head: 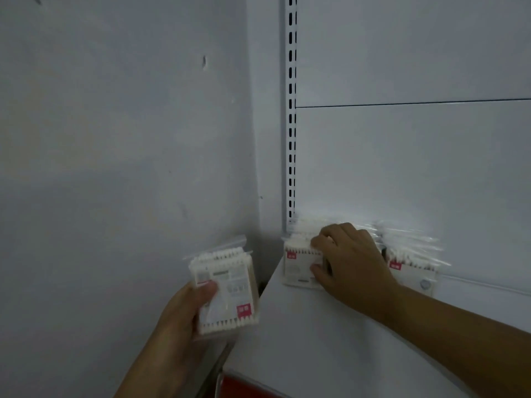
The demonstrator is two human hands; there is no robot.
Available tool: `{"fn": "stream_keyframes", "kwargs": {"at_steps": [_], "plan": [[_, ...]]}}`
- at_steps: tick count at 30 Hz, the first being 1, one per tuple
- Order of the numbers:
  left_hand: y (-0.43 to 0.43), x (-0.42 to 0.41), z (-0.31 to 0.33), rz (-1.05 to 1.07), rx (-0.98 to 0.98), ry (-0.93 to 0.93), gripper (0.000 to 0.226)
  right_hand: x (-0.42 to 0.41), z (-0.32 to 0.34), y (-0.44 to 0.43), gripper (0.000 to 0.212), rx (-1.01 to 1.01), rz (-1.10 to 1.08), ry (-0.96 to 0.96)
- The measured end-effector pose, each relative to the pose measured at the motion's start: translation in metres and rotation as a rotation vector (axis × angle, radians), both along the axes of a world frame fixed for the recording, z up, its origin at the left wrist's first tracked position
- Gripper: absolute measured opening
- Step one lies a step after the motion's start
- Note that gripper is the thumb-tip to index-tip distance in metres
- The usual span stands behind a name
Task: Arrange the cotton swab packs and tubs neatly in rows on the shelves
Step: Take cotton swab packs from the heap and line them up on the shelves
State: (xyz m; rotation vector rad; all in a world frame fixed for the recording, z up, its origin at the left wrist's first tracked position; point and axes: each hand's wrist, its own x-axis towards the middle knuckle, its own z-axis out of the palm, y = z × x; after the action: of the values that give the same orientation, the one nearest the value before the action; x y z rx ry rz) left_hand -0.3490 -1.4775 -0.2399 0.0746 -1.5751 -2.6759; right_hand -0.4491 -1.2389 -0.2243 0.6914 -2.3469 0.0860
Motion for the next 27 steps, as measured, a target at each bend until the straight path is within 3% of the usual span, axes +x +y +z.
{"fn": "stream_keyframes", "kwargs": {"at_steps": [4, 9, 13, 15, 16, 19, 20, 22, 24, 25, 27], "plan": [[0.01, -0.041, -0.004, -0.131, -0.033, 0.011, 0.043, 0.0, 0.005, -0.006, 0.044, 0.04, -0.064, -0.055], [0.032, -0.082, 0.007, -0.304, -0.129, 0.033, 0.036, -0.003, 0.008, -0.004, 0.059, 0.215, -0.21, -0.167], [0.023, -0.093, 0.024, -0.23, -0.089, 0.114, 0.03, 0.003, 0.009, -0.005, 0.062, 0.229, -0.251, -0.173], [0.016, -0.091, 0.035, -0.24, -0.08, 0.158, 0.023, 0.016, 0.021, -0.007, 0.053, 0.045, -0.189, -0.114], [0.016, -0.088, 0.038, -0.268, -0.098, 0.172, 0.019, 0.025, 0.03, -0.012, 0.048, -0.148, -0.117, -0.145], [0.026, -0.084, 0.04, -0.378, -0.057, 0.183, 0.017, 0.052, 0.06, -0.03, 0.032, -0.804, 0.161, -0.519], [0.032, -0.084, 0.039, -0.399, -0.036, 0.189, 0.021, 0.056, 0.061, -0.031, 0.031, -0.923, 0.201, -0.572], [0.044, -0.082, 0.038, -0.433, -0.025, 0.171, 0.033, 0.061, 0.058, -0.029, 0.028, -1.004, 0.161, -0.595], [0.051, -0.08, 0.038, -0.501, 0.007, 0.136, 0.069, 0.065, 0.056, -0.022, 0.029, -1.117, 0.116, -0.656], [0.052, -0.079, 0.039, -0.544, 0.031, 0.132, 0.075, 0.067, 0.055, -0.016, 0.03, -1.177, 0.106, -0.7], [0.05, -0.082, 0.034, -0.59, 0.08, 0.108, 0.065, 0.074, 0.056, -0.001, 0.032, -1.293, 0.1, -0.761]]}}
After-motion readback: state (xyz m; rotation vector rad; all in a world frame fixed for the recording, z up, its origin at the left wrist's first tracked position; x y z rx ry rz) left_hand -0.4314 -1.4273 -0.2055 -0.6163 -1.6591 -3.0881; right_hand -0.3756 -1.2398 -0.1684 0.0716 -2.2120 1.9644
